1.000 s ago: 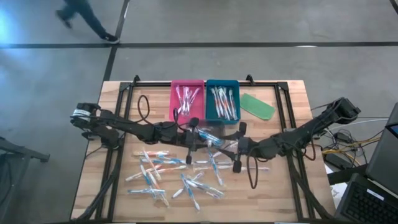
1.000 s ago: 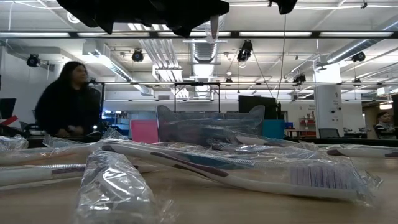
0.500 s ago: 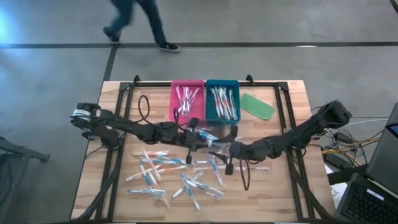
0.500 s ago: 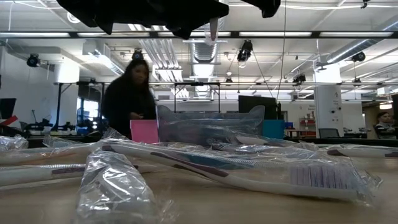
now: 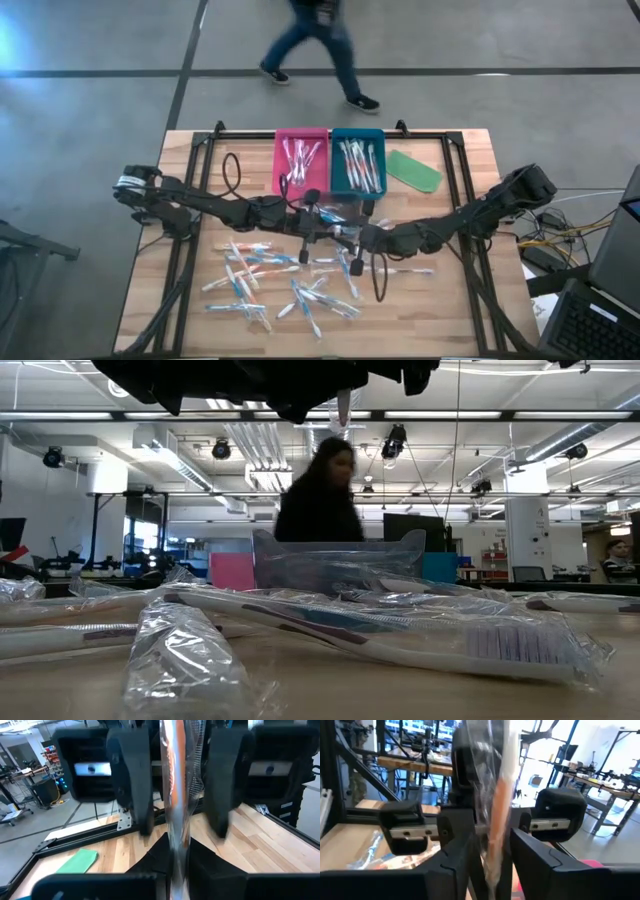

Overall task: Pick & Place Toothbrushes
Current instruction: Put the orange toothbrush into the blue bin

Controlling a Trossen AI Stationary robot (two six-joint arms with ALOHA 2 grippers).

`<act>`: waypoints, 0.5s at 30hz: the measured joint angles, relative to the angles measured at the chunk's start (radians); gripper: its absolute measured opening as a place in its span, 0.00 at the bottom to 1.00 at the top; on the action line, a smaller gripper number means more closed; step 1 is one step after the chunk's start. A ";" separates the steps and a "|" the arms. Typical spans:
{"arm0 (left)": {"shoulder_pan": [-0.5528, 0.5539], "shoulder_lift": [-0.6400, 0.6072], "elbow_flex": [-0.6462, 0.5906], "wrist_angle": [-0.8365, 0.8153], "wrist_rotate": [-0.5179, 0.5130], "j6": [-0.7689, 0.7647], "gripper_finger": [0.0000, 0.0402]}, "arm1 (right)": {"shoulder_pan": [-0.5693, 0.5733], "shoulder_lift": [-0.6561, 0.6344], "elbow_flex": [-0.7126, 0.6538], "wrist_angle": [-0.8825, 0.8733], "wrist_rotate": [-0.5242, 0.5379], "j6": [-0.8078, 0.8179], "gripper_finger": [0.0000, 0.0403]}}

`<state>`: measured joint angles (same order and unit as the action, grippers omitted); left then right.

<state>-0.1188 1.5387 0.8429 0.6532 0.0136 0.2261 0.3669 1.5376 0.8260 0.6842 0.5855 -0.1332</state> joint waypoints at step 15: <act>0.000 0.000 0.000 -0.009 0.002 -0.028 0.08 | 0.000 0.008 -0.002 -0.004 0.000 0.005 0.06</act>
<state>-0.1192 1.5391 0.8429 0.6445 0.0154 0.1977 0.3664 1.5458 0.8242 0.6800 0.5858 -0.1278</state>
